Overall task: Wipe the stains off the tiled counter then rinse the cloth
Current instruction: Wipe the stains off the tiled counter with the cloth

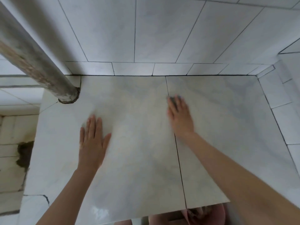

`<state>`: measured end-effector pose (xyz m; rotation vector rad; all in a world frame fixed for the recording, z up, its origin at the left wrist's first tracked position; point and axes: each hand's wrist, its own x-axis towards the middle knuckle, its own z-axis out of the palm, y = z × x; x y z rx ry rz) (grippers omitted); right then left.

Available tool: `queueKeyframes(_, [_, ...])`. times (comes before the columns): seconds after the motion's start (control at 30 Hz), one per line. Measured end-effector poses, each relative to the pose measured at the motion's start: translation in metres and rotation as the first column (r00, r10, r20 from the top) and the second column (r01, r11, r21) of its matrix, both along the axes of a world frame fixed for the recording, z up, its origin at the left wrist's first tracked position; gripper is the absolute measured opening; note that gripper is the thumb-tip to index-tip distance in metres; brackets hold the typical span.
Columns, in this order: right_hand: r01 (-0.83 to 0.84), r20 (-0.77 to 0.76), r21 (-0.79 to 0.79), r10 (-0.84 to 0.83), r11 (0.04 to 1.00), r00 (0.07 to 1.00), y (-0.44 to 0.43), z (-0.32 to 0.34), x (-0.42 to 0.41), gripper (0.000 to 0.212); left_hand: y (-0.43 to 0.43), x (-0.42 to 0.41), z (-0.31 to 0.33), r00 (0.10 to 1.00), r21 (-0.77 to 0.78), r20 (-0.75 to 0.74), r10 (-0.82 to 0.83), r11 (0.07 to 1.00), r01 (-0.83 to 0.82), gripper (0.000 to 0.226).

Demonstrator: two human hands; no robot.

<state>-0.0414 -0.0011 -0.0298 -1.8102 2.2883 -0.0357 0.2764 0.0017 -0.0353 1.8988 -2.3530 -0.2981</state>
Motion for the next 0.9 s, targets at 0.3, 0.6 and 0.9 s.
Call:
queueKeyframes(0.3, [0.015,0.009,-0.108,-0.015,0.994,1.000,-0.077,-0.007,0.057,0.049,0.003,-0.005,-0.003,0.998,-0.022,0.043,0.045,0.999,-0.044,0.064])
queueKeyframes(0.6, [-0.301,0.050,-0.087,0.306,0.950,0.951,-0.063,-0.007,0.038,0.053,0.004,-0.007,-0.001,0.997,-0.023,0.049,0.062,0.998,-0.061,0.065])
queueKeyframes(0.9, [0.553,0.080,-0.057,-0.548,0.831,0.832,-0.085,0.005,-0.100,0.051,0.004,-0.008,-0.002,0.996,-0.019,0.045,0.074,0.997,-0.073,0.063])
